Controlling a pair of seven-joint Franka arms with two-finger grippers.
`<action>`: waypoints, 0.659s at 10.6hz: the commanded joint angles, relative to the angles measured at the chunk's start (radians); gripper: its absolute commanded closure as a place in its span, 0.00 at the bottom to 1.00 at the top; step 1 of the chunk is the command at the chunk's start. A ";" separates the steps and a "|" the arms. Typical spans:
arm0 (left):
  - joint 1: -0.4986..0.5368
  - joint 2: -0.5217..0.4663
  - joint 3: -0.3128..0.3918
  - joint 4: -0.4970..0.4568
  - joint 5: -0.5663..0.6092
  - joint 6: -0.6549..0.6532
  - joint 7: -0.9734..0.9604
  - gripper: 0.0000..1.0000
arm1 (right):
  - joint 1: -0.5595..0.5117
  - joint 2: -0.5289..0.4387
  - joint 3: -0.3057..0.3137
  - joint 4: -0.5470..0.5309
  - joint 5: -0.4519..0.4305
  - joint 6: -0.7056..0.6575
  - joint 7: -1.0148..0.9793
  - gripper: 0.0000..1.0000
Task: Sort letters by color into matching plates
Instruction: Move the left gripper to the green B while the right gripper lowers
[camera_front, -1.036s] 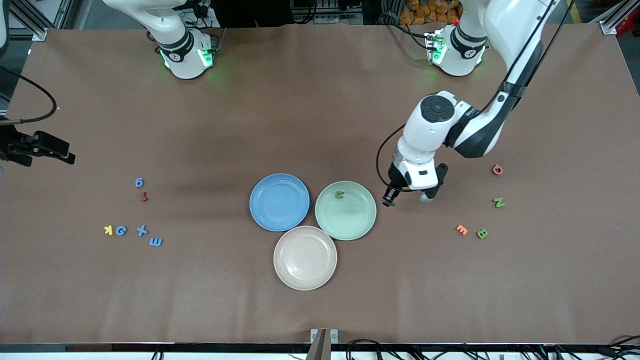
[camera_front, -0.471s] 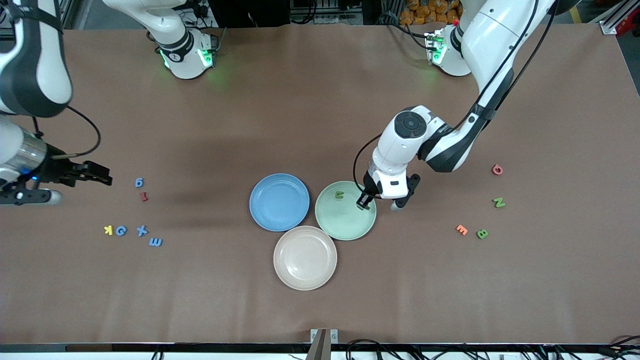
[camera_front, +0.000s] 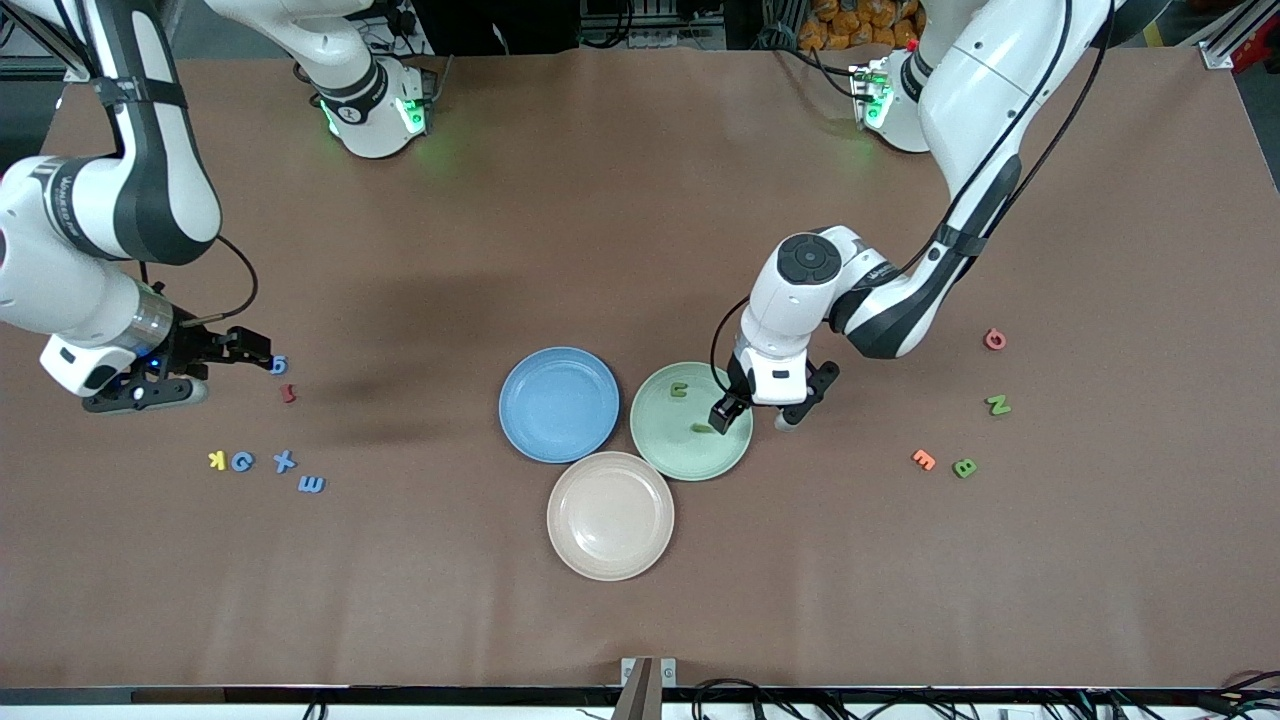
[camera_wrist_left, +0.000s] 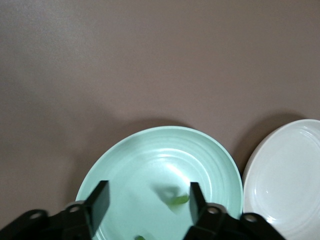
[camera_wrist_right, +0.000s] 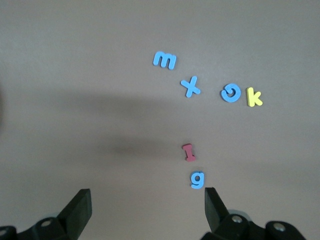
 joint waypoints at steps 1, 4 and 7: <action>0.014 0.002 0.004 0.019 0.039 -0.048 -0.005 0.00 | -0.017 -0.063 0.002 -0.119 -0.009 0.042 -0.092 0.00; 0.045 -0.002 0.024 0.019 0.051 -0.088 0.077 0.00 | -0.079 -0.060 0.001 -0.199 -0.013 0.096 -0.228 0.00; 0.111 -0.018 0.019 0.019 0.050 -0.146 0.221 0.00 | -0.095 -0.026 0.001 -0.212 -0.089 0.142 -0.245 0.00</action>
